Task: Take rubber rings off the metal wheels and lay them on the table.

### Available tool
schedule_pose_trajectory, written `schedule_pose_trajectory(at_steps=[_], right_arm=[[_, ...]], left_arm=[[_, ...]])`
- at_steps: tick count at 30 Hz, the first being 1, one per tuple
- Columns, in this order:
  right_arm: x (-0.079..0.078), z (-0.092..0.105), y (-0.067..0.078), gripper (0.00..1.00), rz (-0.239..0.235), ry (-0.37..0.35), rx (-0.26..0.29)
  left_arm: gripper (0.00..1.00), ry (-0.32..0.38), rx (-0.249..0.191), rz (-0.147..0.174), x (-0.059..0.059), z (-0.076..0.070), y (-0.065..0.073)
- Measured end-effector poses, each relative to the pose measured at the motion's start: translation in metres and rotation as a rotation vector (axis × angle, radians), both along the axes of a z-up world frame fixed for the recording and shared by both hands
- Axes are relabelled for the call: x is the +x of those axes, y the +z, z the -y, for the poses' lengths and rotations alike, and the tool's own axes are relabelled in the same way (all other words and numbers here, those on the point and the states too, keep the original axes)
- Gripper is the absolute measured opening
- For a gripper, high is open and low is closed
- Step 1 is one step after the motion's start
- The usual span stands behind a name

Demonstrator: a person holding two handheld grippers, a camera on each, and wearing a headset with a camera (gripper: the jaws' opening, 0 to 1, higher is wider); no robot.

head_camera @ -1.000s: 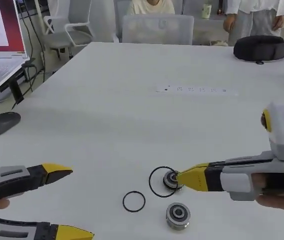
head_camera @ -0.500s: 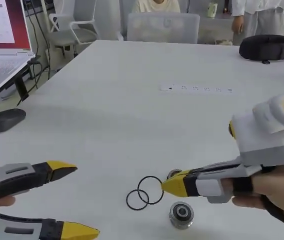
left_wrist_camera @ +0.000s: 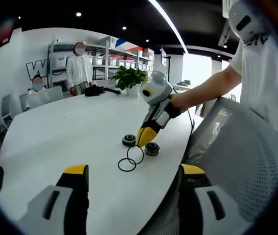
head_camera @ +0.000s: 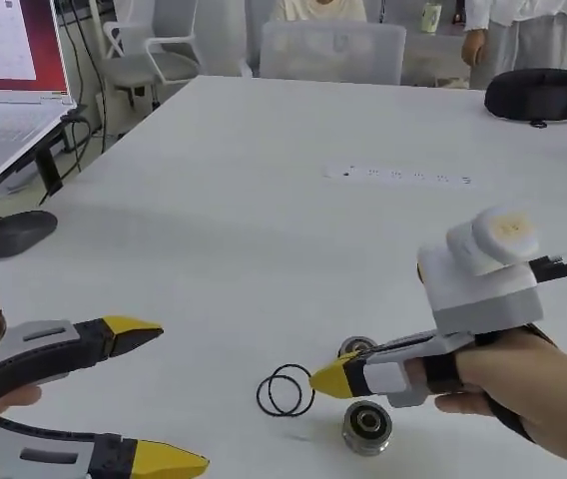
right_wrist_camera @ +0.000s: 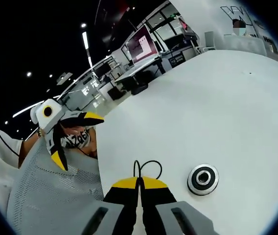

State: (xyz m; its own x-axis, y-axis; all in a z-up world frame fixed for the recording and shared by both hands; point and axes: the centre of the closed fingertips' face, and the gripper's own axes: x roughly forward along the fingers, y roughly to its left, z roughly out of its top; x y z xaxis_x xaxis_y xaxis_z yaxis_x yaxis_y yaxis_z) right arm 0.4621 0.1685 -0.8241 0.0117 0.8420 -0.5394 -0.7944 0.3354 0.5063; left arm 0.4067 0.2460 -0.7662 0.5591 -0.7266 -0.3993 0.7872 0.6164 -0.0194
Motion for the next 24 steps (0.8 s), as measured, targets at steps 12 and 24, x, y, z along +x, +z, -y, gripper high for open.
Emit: schedule_pose_trajectory(at_steps=[12, 24], right_arm=[[0.011, 0.004, -0.02, 0.0, -0.015, -0.042, -0.057], [0.016, 0.008, -0.031, 0.0, -0.024, -0.081, -0.09]], left_arm=[[0.72, 0.007, -0.004, -0.008, 0.0, -0.001, -0.003], [0.71, 0.017, 0.003, -0.011, 0.001, -0.004, -0.004]])
